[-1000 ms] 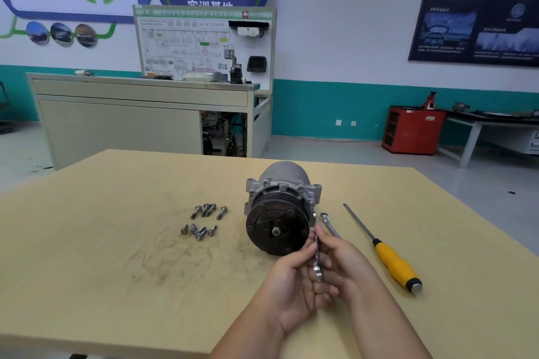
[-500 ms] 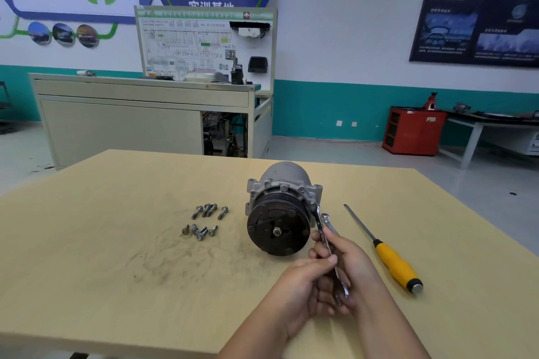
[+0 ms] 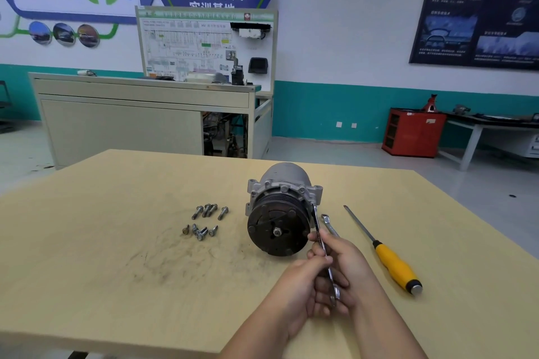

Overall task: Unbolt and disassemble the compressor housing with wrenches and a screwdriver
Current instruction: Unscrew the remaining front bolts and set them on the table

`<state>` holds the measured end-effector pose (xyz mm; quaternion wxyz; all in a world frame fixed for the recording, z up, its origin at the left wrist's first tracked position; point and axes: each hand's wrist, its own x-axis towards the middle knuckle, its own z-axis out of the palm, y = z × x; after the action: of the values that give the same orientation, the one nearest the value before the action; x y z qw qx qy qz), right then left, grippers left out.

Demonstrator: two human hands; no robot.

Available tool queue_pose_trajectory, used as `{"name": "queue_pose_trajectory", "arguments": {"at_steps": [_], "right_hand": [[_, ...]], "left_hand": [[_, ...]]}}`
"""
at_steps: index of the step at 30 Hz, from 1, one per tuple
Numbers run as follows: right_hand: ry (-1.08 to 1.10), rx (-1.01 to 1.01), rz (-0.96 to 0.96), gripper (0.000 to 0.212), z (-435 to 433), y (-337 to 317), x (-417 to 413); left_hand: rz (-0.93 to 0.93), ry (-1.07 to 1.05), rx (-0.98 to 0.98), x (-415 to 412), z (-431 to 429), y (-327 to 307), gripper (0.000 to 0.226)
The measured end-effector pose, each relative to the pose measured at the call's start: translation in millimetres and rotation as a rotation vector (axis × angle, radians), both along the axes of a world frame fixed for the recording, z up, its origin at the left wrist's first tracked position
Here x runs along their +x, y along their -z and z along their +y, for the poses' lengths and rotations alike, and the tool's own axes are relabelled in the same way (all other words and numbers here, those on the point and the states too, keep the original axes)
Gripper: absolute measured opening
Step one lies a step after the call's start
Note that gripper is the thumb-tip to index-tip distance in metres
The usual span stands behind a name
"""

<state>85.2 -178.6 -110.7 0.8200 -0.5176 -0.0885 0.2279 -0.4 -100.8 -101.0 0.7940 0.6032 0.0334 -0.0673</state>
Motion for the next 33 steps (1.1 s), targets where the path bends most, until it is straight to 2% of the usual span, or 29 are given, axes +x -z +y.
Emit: {"name": "queue_pose_trajectory", "arguments": {"at_steps": [7,10,21,33], "right_hand": [[0.038,-0.029,-0.003,0.029,2.4,-1.0,-1.5],[0.077,0.058,0.075,0.030,1.7,-4.5,-2.5],[-0.015,0.137,0.154,0.032,1.3,-9.0,-8.8],[0.031,-0.057,0.040,0.030,-0.7,-8.3,-9.0]], "left_hand": [[0.011,-0.025,0.010,0.0,-1.6,-0.7,0.042],[0.013,-0.056,0.018,0.2,-2.5,-1.4,0.033],[0.020,-0.048,0.084,1.0,-3.7,0.3,0.032],[0.010,-0.056,0.082,1.9,-4.1,3.0,0.035]]}}
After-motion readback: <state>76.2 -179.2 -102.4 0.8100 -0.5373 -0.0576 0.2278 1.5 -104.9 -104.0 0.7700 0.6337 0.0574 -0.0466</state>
